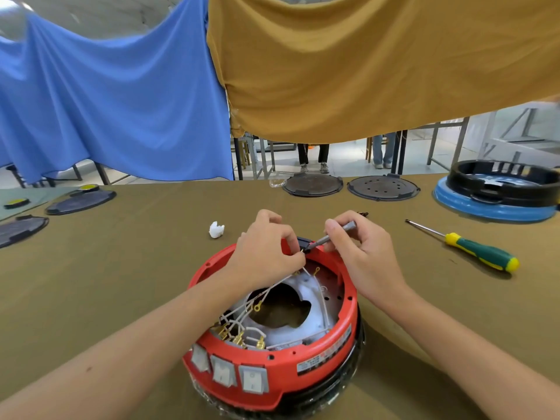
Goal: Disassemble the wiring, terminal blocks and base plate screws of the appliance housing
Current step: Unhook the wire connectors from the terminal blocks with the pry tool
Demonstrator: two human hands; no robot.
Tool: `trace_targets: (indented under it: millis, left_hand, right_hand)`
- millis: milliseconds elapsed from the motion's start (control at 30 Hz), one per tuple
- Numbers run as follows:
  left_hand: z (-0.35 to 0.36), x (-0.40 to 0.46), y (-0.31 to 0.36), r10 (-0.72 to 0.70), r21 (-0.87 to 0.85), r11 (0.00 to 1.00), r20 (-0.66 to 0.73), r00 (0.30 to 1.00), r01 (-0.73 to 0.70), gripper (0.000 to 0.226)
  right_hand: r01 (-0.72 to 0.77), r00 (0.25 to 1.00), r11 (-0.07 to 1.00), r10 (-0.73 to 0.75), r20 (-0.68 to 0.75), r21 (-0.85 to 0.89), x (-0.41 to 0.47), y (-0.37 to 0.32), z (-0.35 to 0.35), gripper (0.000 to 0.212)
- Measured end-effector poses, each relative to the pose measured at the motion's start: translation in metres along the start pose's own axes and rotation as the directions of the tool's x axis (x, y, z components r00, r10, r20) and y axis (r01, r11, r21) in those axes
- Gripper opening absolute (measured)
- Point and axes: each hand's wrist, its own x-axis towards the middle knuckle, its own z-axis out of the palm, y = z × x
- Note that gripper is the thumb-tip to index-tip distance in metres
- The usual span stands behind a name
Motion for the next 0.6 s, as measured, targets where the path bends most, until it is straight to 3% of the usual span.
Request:
trace_targets:
  millis: [300,600]
  left_hand:
    - [0.0049,0.0004,0.0058,-0.016,-0.004,1.0,-0.077,0.997,0.016,0.02]
    - [0.0099,0.0027,0.0063,-0.035,-0.033,0.999,-0.092,0.995,0.032,0.018]
  right_hand:
    - [0.026,0.999,0.999,-0.025,0.036,-0.025,0.0001,0.0018,-0.0004,0.02]
    - [0.004,1.0,0.999,-0.005,0.025,0.032,-0.0018,0.0013,-0.0006,0.019]
